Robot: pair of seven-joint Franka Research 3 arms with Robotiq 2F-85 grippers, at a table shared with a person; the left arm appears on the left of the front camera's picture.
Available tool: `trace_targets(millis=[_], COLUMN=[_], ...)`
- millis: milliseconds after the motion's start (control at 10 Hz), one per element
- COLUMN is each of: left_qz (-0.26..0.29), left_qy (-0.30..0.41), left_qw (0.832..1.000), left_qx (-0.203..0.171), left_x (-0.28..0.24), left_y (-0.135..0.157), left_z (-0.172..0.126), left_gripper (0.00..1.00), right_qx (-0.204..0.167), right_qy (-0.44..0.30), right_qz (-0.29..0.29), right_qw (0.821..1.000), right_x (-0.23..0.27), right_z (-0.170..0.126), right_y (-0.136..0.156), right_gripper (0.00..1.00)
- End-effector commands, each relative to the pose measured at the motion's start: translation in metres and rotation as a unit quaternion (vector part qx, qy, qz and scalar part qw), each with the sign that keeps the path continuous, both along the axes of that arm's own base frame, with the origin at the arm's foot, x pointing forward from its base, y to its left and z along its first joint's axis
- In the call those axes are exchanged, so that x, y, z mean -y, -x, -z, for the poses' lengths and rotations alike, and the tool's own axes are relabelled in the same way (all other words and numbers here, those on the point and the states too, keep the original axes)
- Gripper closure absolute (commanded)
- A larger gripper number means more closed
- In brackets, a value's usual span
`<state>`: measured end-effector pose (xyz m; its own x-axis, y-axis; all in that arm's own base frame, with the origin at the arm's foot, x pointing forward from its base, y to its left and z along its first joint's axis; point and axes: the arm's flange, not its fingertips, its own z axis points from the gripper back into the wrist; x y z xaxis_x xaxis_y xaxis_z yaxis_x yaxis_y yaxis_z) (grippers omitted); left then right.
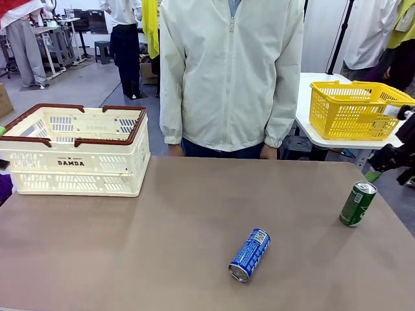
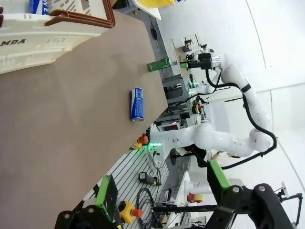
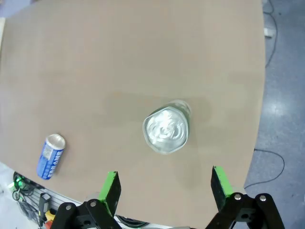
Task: Place the drinks into the Shopping basket.
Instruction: Pick up one drink and place it into the Shopping basket.
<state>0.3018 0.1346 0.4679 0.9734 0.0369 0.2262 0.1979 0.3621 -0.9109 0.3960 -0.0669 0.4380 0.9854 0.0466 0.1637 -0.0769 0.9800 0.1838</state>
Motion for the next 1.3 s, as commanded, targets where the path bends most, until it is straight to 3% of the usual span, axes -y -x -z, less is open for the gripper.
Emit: trace_targets(millis=[0, 100, 400, 800, 900, 1000, 1200], left_qz=[-0.004, -0.004, -0.004, -0.004, -0.004, -0.004, -0.004], left_qy=[0.012, 0.012, 0.012, 0.012, 0.012, 0.012, 0.012], left_qw=[1.000, 1.000, 1.000, 1.000, 1.000, 1.000, 1.000], left_qx=[-0.002, -0.002, -0.002, -0.002, -0.002, -0.002, -0.002], left_x=[0.002, 0.002, 0.002, 0.002, 0.002, 0.002, 0.002], left_y=[0.000, 0.000, 0.000, 0.000, 0.000, 0.000, 0.000], left_z=[-0.002, -0.002, -0.002, -0.002, -0.002, -0.002, -0.002], left_gripper=[0.00, 0.00, 0.00, 0.00, 0.00, 0.00, 0.00], right_qx=[-0.002, -0.002, -0.052, -0.075, -0.092, -0.098, -0.112], right_qy=[0.019, 0.008, 0.018, 0.033, 0.046, 0.052, 0.063], right_qz=[0.013, 0.004, 0.018, 0.010, 0.010, 0.010, 0.008], right_qw=[1.000, 1.000, 0.998, 0.997, 0.995, 0.994, 0.992], right_x=[-0.002, -0.004, -0.013, -0.025, -0.025, -0.026, -0.026], right_z=[0.012, 0.023, 0.055, 0.080, 0.082, 0.082, 0.080], right_y=[-0.037, -0.049, -0.071, -0.078, -0.077, -0.076, -0.076], right_gripper=[0.00, 0.00, 0.00, 0.00, 0.59, 1.00, 1.00])
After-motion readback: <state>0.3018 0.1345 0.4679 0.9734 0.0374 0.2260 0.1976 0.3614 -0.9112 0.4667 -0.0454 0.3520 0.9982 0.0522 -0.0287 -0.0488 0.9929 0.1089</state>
